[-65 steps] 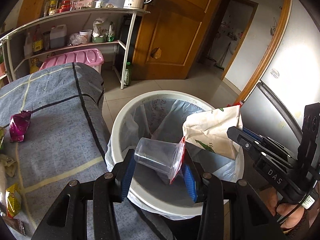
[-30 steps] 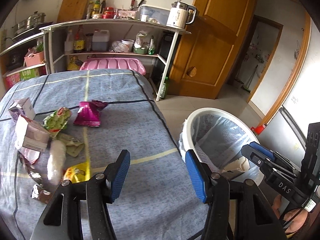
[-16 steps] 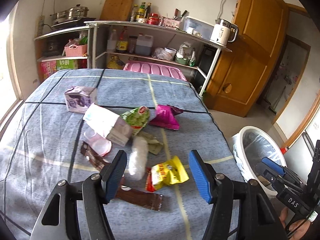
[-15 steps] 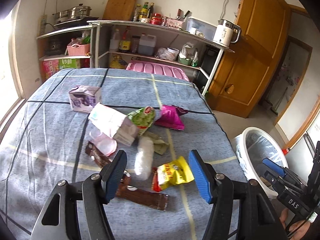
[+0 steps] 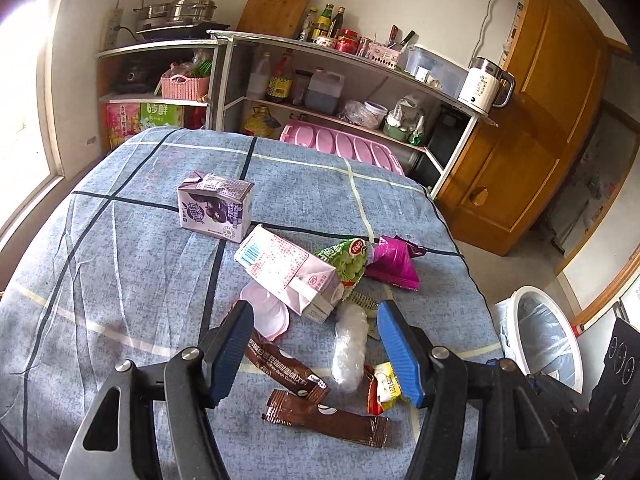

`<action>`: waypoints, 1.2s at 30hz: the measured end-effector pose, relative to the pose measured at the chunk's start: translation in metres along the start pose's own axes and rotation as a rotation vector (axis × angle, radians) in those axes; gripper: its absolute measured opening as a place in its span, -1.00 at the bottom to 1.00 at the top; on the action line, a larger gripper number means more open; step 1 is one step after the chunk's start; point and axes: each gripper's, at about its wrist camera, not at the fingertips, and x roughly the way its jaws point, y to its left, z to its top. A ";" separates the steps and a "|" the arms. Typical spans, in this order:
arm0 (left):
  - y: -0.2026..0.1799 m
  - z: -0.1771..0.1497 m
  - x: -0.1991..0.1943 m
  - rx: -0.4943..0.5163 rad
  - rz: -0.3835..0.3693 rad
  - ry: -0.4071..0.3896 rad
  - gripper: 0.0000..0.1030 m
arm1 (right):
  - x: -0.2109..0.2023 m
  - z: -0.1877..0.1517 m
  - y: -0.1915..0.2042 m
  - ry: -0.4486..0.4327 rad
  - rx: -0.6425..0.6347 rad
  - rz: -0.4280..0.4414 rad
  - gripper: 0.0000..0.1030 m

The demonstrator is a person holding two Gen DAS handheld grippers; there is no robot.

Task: Collect trash
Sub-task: 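Grasp the pink drink carton with the left tool while the right tool grasps the yellow wrapper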

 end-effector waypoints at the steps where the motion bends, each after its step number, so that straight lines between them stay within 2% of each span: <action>1: 0.000 0.002 0.003 -0.002 -0.004 0.003 0.24 | 0.004 0.001 0.003 0.009 -0.004 0.003 -0.13; 12: 0.004 0.023 0.040 -0.066 0.039 0.053 0.25 | 0.036 0.010 0.016 0.068 -0.003 0.026 -0.13; 17: 0.016 0.021 0.052 -0.113 0.065 0.070 0.24 | 0.044 0.011 0.017 0.091 0.011 0.041 -0.13; 20: 0.027 0.019 0.054 -0.149 0.052 0.078 0.24 | 0.045 0.010 0.016 0.093 0.023 0.053 -0.13; 25: 0.040 0.015 0.051 -0.181 0.060 0.065 0.23 | 0.048 0.008 0.019 0.099 0.021 0.061 -0.34; 36: 0.049 0.010 0.041 -0.189 0.052 0.029 0.20 | 0.041 0.003 0.018 0.073 0.013 0.051 -0.53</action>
